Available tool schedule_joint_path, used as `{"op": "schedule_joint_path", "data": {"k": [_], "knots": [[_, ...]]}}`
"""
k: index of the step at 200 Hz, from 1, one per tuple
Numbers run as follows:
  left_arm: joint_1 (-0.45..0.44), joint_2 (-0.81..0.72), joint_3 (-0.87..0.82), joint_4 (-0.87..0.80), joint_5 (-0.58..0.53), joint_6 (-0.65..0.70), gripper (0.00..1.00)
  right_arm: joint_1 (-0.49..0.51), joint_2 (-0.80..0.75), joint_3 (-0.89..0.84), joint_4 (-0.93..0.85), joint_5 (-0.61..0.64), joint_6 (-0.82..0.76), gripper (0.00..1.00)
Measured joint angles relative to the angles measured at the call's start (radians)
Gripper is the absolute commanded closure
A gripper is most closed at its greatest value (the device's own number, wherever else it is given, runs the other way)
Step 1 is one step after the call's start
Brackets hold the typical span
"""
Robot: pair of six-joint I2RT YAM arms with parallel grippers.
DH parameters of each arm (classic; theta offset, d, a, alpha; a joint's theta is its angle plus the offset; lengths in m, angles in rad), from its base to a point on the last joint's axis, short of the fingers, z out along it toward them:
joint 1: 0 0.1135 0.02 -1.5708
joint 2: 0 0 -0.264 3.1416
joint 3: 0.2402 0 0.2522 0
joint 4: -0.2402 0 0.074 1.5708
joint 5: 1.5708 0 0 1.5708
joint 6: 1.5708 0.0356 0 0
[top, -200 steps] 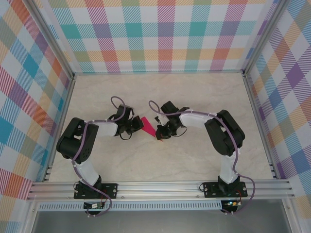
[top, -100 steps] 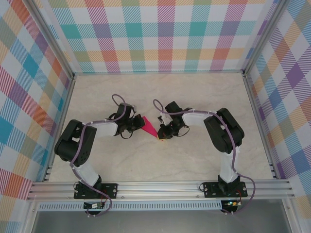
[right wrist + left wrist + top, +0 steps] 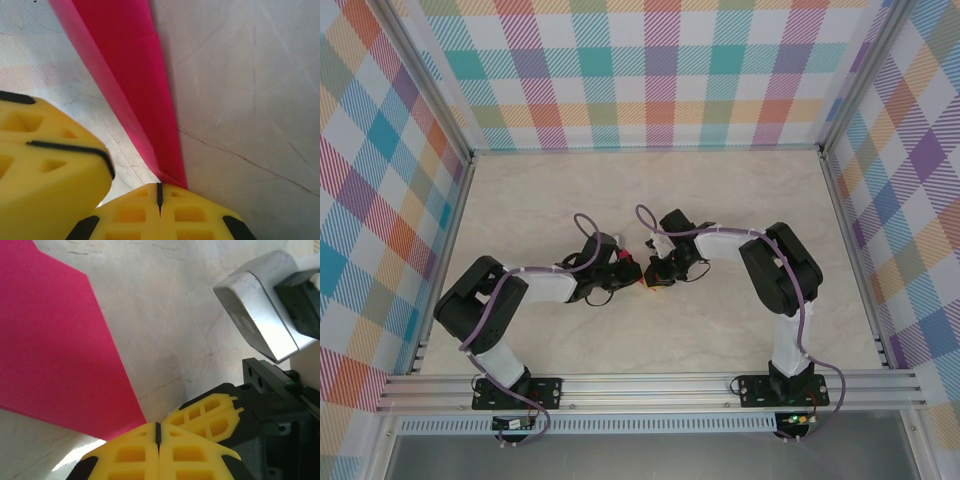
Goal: Fold a paper plane with a square sheet of paper (pick it up from the middle)
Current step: Fold the wing for the fifth time at the center of the table.
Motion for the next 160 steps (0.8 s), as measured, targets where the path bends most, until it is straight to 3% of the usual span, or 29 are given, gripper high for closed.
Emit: {"op": "schedule_joint_path", "data": {"k": [160], "knots": [[-0.001, 0.067, 0.005, 0.031, -0.075, -0.005, 1.0, -0.005, 0.0, 0.002, 0.006, -0.007, 0.008, 0.94]]}}
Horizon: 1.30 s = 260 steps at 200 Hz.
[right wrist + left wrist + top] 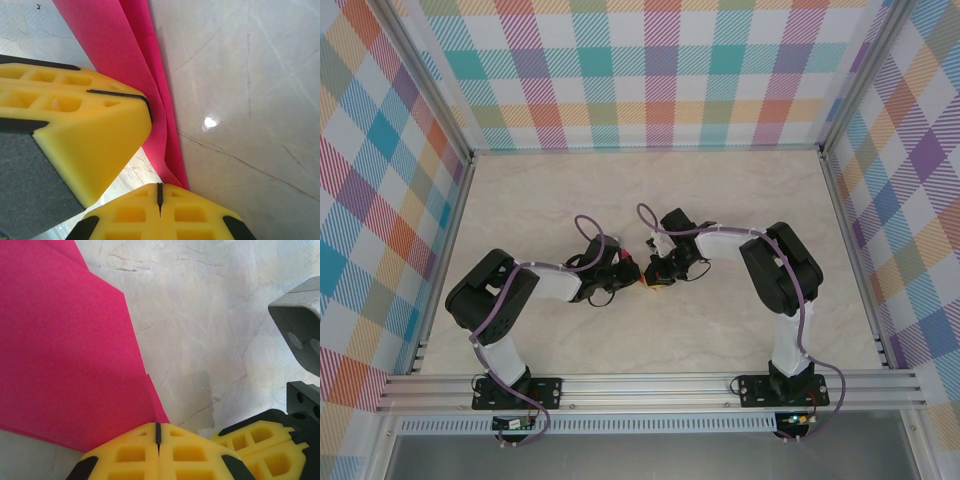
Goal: Fold a paper plane with a square sheet of paper (pick it up from the middle)
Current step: Fold the wing for the fifth time at the center of the table.
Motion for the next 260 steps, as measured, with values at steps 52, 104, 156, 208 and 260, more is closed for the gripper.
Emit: {"op": "schedule_joint_path", "data": {"k": [52, 104, 156, 208, 260], "knots": [[0.0, 0.0, 0.0, 0.0, -0.001, 0.0, 1.0, 0.0, 0.0, 0.001, 0.019, 0.0, 0.007, 0.94], [0.0, 0.0, 0.0, 0.0, -0.008, 0.0, 1.0, -0.013, 0.0, -0.021, 0.057, -0.003, 0.014, 0.95], [0.006, 0.0, 0.011, -0.022, -0.008, 0.005, 1.0, -0.03, -0.004, -0.063, 0.121, -0.043, 0.014, 0.95], [0.06, -0.001, 0.021, -0.049, 0.025, 0.058, 1.0, -0.039, -0.006, -0.081, 0.147, -0.064, 0.014, 0.96], [0.158, -0.002, 0.016, -0.047, 0.054, 0.1, 1.0, -0.039, -0.002, -0.077, 0.137, -0.064, 0.014, 0.96]]}}
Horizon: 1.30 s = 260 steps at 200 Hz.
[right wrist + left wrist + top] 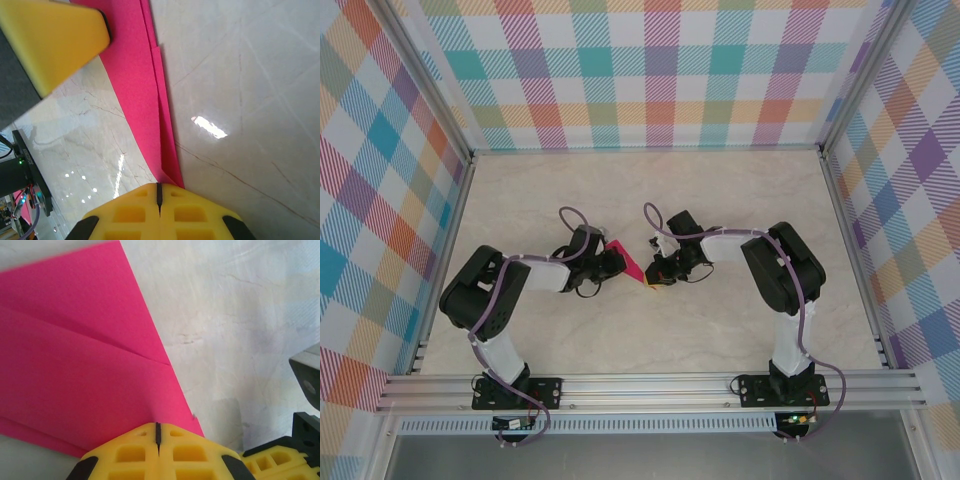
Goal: Fold a paper plane with a square sheet of paper (pick it up from the middle)
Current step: Fold the wing for the fifth time at the center of the table.
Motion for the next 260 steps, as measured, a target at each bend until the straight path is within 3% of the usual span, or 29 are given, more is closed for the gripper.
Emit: {"op": "schedule_joint_path", "data": {"k": [135, 160, 181, 196, 221, 260], "knots": [[0.267, -0.03, -0.028, -0.016, 0.02, 0.087, 0.97, 0.0, 0.0, 0.012, -0.022, 0.007, 0.0, 0.95], [0.303, -0.059, -0.003, -0.097, -0.03, 0.1, 0.89, -0.002, -0.001, 0.028, -0.055, 0.016, 0.001, 0.93], [0.31, -0.113, 0.047, -0.2, -0.076, 0.106, 0.71, -0.002, -0.019, 0.043, -0.085, 0.046, 0.009, 0.91], [0.309, -0.152, 0.092, -0.271, -0.099, 0.108, 0.6, -0.002, -0.059, 0.051, -0.091, 0.064, 0.025, 0.83], [0.293, -0.192, 0.176, -0.411, -0.154, 0.104, 0.45, -0.002, -0.163, 0.077, -0.085, 0.102, 0.05, 0.59], [0.195, -0.206, 0.245, -0.618, -0.252, 0.08, 0.22, -0.004, -0.293, 0.078, -0.043, 0.232, 0.09, 0.28]]}}
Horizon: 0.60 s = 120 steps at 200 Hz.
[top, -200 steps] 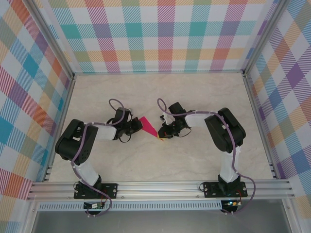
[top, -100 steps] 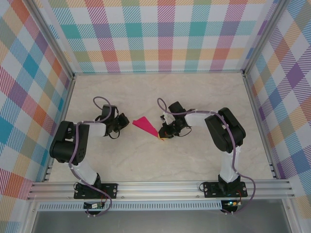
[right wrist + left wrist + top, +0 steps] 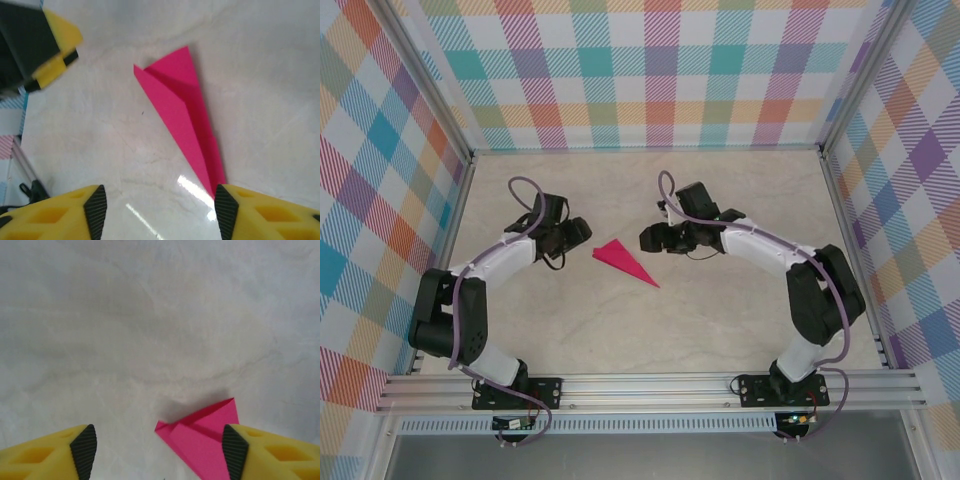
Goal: Fold a paper plane with a square sheet of paper (pick it up from the middle)
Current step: Fold the wing for the fifth time at the center of the table, then turn over a paper plane at the center of the table.
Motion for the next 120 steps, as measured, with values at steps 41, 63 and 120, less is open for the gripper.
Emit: {"op": "schedule_joint_path", "data": {"k": [41, 63, 120], "knots": [[-0.143, 0.003, 0.077, -0.175, -0.124, -0.06, 0.0, -0.017, -0.067, -0.085, 0.023, 0.201, 0.043, 0.08], [-0.237, 0.037, 0.15, -0.24, -0.173, -0.102, 0.0, -0.033, -0.101, -0.15, 0.023, 0.296, 0.071, 0.06], [-0.378, 0.286, 0.378, -0.386, -0.203, -0.223, 0.06, -0.098, -0.209, -0.273, 0.029, 0.437, 0.132, 0.05]]}}
